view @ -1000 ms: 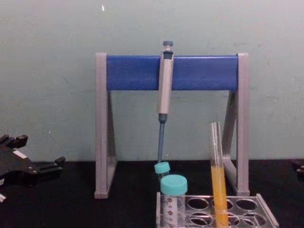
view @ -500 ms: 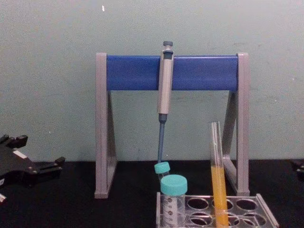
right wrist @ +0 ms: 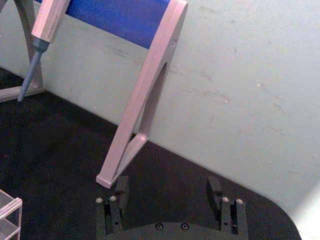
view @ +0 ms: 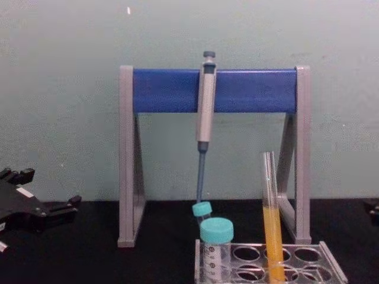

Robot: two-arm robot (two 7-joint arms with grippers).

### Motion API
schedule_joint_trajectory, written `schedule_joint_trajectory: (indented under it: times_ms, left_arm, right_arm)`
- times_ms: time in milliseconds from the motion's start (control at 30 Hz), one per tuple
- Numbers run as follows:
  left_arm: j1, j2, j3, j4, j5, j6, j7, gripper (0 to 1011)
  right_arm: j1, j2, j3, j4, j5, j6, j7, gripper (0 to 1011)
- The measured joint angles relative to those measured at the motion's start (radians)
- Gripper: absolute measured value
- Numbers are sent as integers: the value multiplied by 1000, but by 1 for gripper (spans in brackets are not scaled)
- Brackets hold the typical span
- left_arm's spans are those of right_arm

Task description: Pick up the test tube from the test tube rack, shake it, then place it back into the test tube rack.

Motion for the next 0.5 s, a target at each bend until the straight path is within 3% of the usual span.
schedule_joint_trajectory:
  times_ms: [500]
  left_arm:
    - [0, 0, 0, 0, 0, 0, 0, 1001]
  right_arm:
    - [0, 0, 0, 0, 0, 0, 0, 1000]
